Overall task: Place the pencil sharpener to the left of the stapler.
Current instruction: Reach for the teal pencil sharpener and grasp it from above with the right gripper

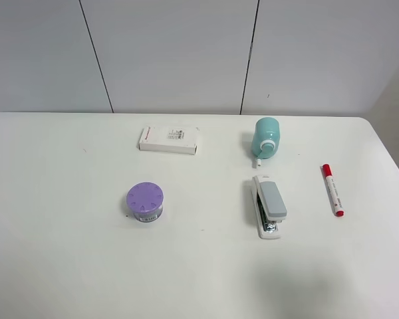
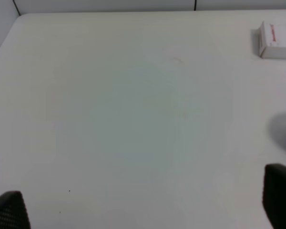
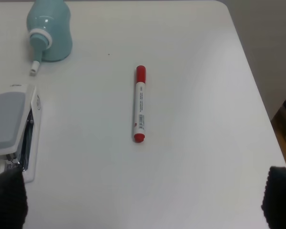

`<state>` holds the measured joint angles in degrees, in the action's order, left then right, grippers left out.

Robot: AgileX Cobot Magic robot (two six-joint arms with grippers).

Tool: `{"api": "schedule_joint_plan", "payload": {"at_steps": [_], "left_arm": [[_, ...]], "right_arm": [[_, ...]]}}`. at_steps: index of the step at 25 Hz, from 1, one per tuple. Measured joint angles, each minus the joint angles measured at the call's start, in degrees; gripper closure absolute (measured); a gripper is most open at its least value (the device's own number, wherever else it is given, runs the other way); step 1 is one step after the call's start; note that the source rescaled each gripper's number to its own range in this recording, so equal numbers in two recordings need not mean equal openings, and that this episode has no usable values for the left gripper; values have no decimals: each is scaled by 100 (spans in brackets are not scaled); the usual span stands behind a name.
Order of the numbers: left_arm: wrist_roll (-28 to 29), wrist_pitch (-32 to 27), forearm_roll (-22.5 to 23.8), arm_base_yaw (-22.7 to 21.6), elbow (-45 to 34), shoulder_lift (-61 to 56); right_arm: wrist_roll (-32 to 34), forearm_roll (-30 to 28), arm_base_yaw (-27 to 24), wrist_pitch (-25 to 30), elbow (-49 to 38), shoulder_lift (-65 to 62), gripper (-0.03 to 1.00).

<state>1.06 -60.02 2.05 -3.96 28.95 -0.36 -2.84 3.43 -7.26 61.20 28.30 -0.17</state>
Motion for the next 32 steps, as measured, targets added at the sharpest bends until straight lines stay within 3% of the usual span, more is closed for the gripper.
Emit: {"api": "schedule_joint_plan", "payload": {"at_steps": [27, 32], "left_arm": [[0, 0, 0, 0, 0, 0], [0, 0, 0, 0, 0, 0]], "right_arm": [[141, 269, 0, -5, 0, 0, -3], [427, 589, 0, 5, 255, 860, -3]]}}
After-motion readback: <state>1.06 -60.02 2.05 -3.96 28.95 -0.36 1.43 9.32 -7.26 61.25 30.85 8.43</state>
